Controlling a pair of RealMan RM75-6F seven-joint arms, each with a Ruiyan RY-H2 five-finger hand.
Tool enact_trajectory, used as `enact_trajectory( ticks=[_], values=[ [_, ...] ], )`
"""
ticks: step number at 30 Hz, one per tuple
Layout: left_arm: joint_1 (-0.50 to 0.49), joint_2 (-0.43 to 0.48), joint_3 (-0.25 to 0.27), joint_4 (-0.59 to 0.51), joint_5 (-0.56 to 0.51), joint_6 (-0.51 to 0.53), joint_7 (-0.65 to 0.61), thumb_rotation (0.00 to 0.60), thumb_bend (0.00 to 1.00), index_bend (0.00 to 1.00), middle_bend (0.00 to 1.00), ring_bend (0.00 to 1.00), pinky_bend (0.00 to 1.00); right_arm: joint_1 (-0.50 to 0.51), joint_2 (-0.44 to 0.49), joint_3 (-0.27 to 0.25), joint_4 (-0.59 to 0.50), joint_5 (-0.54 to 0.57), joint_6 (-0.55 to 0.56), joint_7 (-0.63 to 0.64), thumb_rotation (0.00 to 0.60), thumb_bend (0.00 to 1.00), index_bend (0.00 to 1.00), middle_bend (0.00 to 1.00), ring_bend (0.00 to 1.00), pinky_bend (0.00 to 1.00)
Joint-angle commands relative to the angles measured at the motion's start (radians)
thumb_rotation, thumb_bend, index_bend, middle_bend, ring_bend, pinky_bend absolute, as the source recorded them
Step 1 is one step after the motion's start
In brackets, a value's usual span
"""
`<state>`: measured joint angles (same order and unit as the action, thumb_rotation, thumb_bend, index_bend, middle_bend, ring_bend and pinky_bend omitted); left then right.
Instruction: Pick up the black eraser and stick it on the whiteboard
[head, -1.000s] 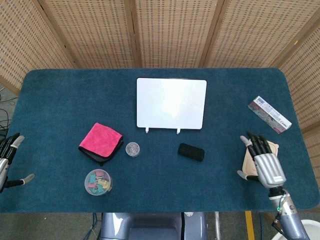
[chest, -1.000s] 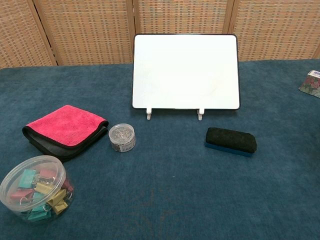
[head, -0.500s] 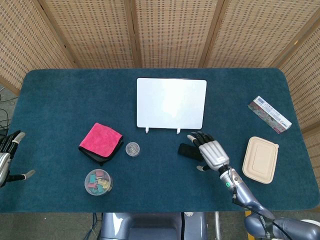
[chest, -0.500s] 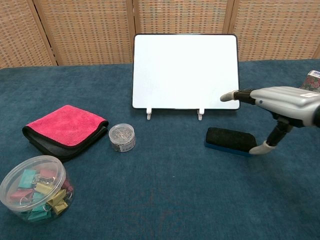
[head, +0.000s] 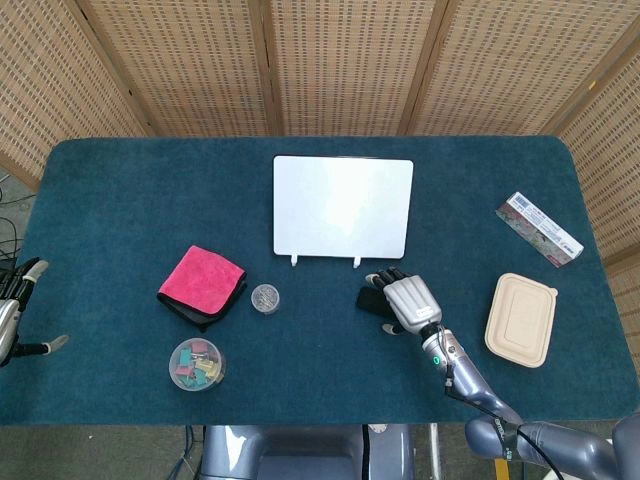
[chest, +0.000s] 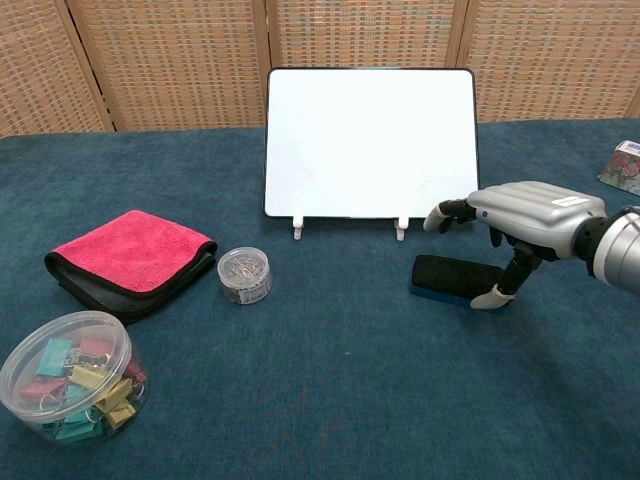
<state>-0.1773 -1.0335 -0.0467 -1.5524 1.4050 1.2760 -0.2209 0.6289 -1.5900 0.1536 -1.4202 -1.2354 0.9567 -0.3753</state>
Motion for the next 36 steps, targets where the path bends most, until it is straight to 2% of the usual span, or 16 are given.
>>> enact_trajectory(
  ticks=[1,11,15,19,24,30,36],
  values=[
    [-0.002,0.0,-0.001,-0.001,-0.001,-0.002,0.002,0.6,0.0,0.0,0.0,0.0,0.0,0.016,-0.028,0.001,0.03,0.008,-0.01,-0.008,0.6,0.0,0.21,0.25,0.22,0.4],
    [-0.002,0.0,-0.002,0.002,-0.003,-0.002,-0.007,0.6,0.0,0.0,0.0,0.0,0.0,0.04,-0.078,0.007,0.091,0.031,-0.01,-0.035,0.6,0.0,0.25,0.29,0.25,0.4],
    [-0.003,0.0,-0.003,0.005,-0.005,-0.004,-0.01,0.6,0.0,0.0,0.0,0.0,0.0,0.045,-0.092,0.007,0.105,0.035,-0.009,-0.032,0.6,0.08,0.38,0.41,0.38,0.46],
    [-0.004,0.0,-0.002,0.005,-0.003,-0.005,-0.01,0.6,0.0,0.0,0.0,0.0,0.0,0.052,-0.108,0.006,0.13,0.034,-0.008,-0.031,0.6,0.13,0.42,0.47,0.45,0.48],
    [-0.004,0.0,-0.002,0.005,-0.002,-0.005,-0.013,0.6,0.0,0.0,0.0,0.0,0.0,0.052,-0.135,0.002,0.174,0.003,0.021,-0.011,0.6,0.23,0.45,0.56,0.54,0.56],
    [-0.006,0.0,-0.001,0.005,-0.002,-0.008,-0.015,0.6,0.0,0.0,0.0,0.0,0.0,0.041,-0.13,-0.011,0.175,-0.053,0.074,0.018,0.6,0.28,0.46,0.57,0.55,0.56],
    [-0.007,0.001,-0.002,0.006,-0.003,-0.01,-0.02,0.6,0.0,0.0,0.0,0.0,0.0,0.043,-0.098,-0.013,0.157,-0.179,0.179,0.058,0.6,0.31,0.47,0.57,0.55,0.56]
  ],
)
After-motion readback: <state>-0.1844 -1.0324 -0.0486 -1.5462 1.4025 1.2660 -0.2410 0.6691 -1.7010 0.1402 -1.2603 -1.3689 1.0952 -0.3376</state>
